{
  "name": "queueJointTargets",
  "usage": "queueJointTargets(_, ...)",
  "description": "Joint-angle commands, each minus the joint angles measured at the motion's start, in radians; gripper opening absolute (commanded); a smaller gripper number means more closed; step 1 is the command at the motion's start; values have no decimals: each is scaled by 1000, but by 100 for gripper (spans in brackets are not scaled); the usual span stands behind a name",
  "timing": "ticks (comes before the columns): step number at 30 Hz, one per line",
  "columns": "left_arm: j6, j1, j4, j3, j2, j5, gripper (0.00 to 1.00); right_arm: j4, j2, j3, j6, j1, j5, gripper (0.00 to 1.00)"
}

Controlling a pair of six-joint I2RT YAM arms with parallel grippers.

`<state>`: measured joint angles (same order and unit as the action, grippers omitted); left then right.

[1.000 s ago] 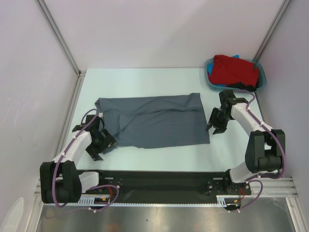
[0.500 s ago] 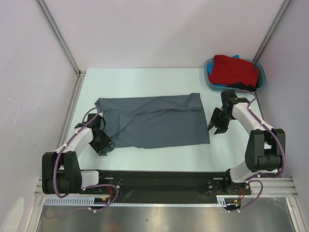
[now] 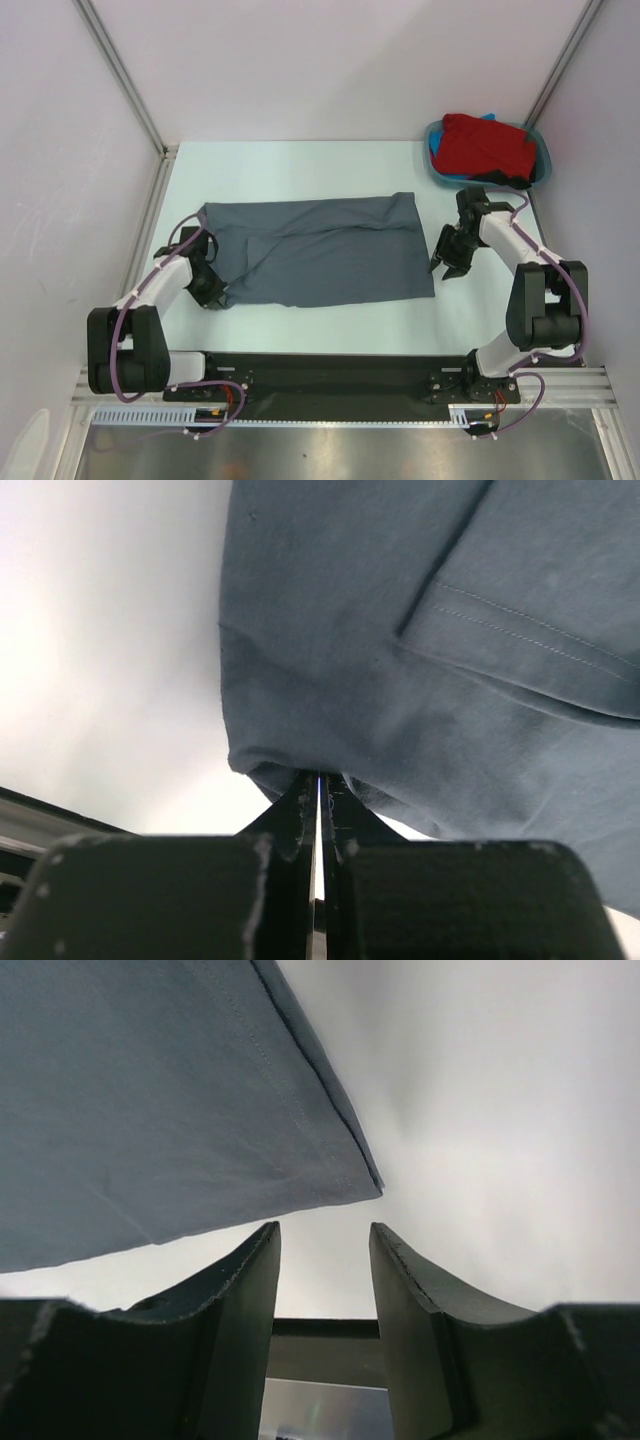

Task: Fold and stack the t-shirts
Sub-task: Fold the tshirt

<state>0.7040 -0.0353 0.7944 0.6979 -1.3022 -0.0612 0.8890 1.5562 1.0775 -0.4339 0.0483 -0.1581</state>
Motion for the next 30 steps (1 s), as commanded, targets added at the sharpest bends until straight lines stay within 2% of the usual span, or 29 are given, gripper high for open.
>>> queueJointTargets(1, -35, -6, -6, 51, -6, -23, 0, 4, 25, 10, -15, -2, -17, 47)
queueJointTargets(12, -107, -6, 6, 101, -11, -14, 0, 13, 140, 9, -58, 7, 5, 45)
queueJointTargets(26, -138, -6, 22, 107, 7, 3, 0, -65, 169, -74, -89, 24, -8, 42)
queueJointTargets(30, -140, -6, 19, 107, 7, 6, 0, -85, 182, -86, -83, 27, -9, 36)
